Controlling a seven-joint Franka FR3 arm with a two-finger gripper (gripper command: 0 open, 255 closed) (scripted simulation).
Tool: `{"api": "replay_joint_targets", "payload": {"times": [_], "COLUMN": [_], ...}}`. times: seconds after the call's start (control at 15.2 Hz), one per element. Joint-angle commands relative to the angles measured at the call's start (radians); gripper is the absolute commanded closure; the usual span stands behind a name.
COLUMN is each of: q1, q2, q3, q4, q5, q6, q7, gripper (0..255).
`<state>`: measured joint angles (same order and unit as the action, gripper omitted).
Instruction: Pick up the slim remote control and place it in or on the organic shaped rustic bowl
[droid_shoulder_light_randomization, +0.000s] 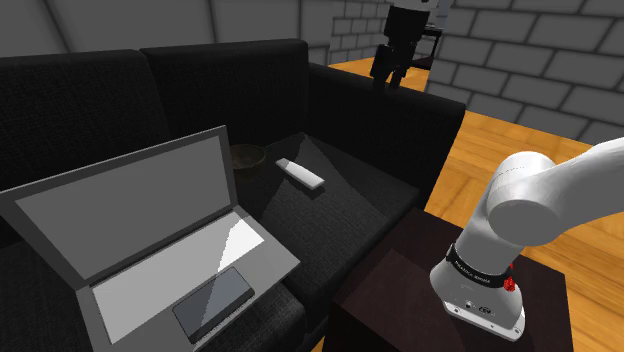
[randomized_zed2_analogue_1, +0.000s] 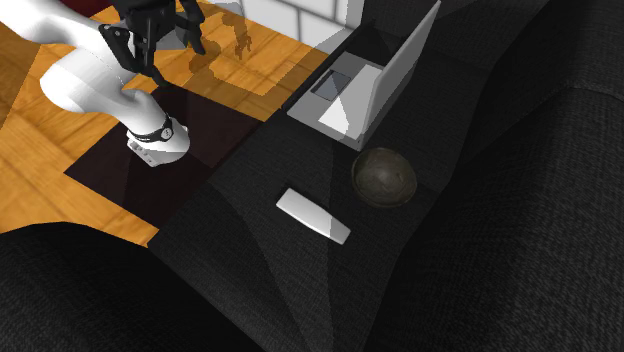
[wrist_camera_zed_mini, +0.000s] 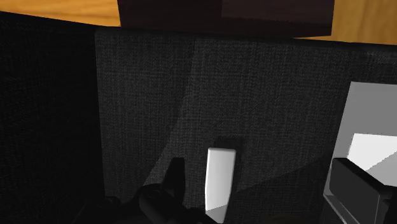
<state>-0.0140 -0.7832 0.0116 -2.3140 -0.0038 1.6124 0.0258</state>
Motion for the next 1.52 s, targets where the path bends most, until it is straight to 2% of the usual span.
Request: {"api": "replay_joint_targets", "payload": {"times": [0.0, 0.73, 1.45], "q1": [0.0, -0.013, -0.025], "q2": [0.0, 0.311, 0.712], "q3": [0.0, 0.003, 0.002], "q4": [0.0, -0.053, 0.058], "q5": [0.0, -0.005, -0.016], "q6": [0.0, 0.336, 0.599], "q7": [0.0, 0.026, 0.054], "gripper": [0, 0, 0]}}
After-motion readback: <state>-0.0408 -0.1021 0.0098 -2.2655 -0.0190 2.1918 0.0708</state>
